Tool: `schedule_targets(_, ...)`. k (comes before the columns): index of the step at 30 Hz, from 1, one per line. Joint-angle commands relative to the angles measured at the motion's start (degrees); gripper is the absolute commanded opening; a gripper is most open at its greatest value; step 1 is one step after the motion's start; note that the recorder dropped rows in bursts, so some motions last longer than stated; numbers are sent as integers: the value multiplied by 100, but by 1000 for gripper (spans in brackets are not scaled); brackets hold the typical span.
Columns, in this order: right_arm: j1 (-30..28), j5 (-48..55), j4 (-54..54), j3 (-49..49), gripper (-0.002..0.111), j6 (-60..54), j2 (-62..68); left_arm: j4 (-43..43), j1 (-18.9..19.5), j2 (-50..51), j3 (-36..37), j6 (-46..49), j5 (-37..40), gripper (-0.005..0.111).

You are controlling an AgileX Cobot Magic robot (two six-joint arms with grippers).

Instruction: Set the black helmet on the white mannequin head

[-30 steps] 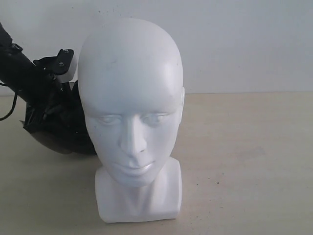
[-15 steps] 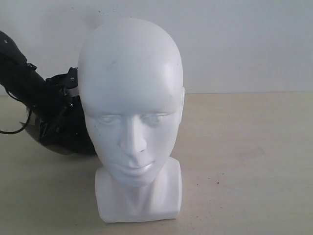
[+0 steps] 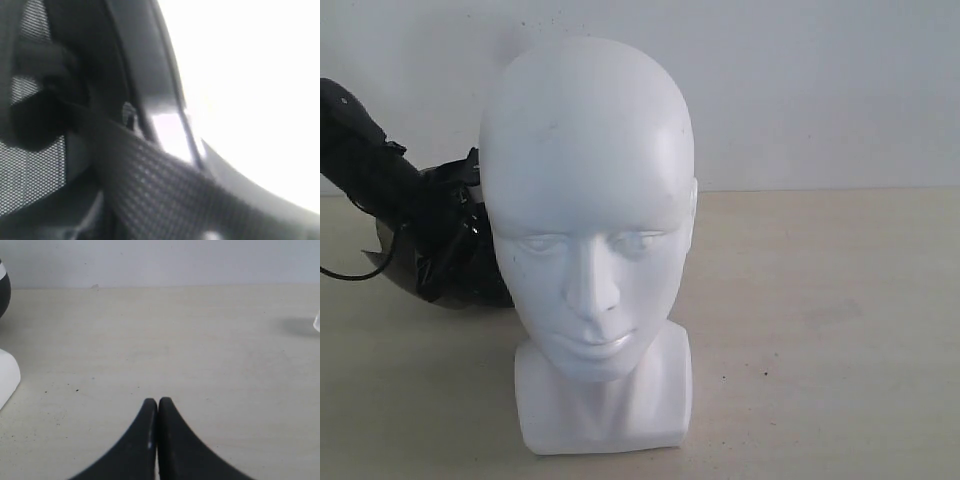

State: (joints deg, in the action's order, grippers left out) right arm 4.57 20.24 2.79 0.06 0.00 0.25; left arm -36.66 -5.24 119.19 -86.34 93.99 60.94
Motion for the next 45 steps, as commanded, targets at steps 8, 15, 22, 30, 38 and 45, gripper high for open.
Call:
schedule_targets(8, -37, -30, -3, -6, 0, 0, -25, 435, 200, -34, -19, -1593, -1183, 4)
schedule_targets(15, -37, -30, -3, -6, 0, 0, -25, 525, 367, -527, -19, -2493, -1065, 4)
schedule_targets(22, -37, -30, -3, -6, 0, 0, -25, 931, 397, -1162, 80, -3477, -764, 4)
schedule_targets(30, -37, -30, -31, -6, 0, 0, -25, 604, 397, -2159, 837, -3957, -1542, 4)
schedule_targets(38, -37, -70, -32, -6, 0, 0, -25, -246, 397, -3023, 1570, -4203, -1613, 4)
schedule_targets(45, -37, -70, -32, -6, 0, 0, -25, -246, 397, -4165, 2235, -4343, -1614, 4)
